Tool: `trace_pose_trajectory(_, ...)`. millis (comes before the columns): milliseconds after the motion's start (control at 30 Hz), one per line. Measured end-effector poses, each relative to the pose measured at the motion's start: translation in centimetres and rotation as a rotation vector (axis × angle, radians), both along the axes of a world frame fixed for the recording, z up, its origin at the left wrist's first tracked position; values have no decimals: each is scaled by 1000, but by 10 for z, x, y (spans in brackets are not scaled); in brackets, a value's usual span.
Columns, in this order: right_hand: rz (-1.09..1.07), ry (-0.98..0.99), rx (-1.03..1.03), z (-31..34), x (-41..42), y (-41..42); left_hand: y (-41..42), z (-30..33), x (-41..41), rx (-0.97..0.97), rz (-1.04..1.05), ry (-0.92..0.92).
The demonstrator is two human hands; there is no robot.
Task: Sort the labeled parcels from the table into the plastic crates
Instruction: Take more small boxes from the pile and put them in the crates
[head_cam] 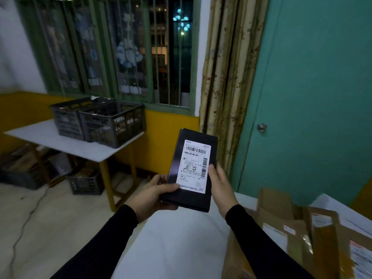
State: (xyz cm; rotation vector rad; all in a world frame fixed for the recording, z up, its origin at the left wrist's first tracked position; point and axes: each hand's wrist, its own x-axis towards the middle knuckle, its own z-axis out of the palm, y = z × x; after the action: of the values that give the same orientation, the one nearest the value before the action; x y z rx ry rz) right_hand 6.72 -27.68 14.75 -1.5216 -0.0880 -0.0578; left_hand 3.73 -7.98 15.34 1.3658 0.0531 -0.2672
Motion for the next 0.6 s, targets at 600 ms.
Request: trace_pose_trajectory(600, 360, 3, -46, 8, 54, 368, 328, -3, 17, 136, 521, -164)
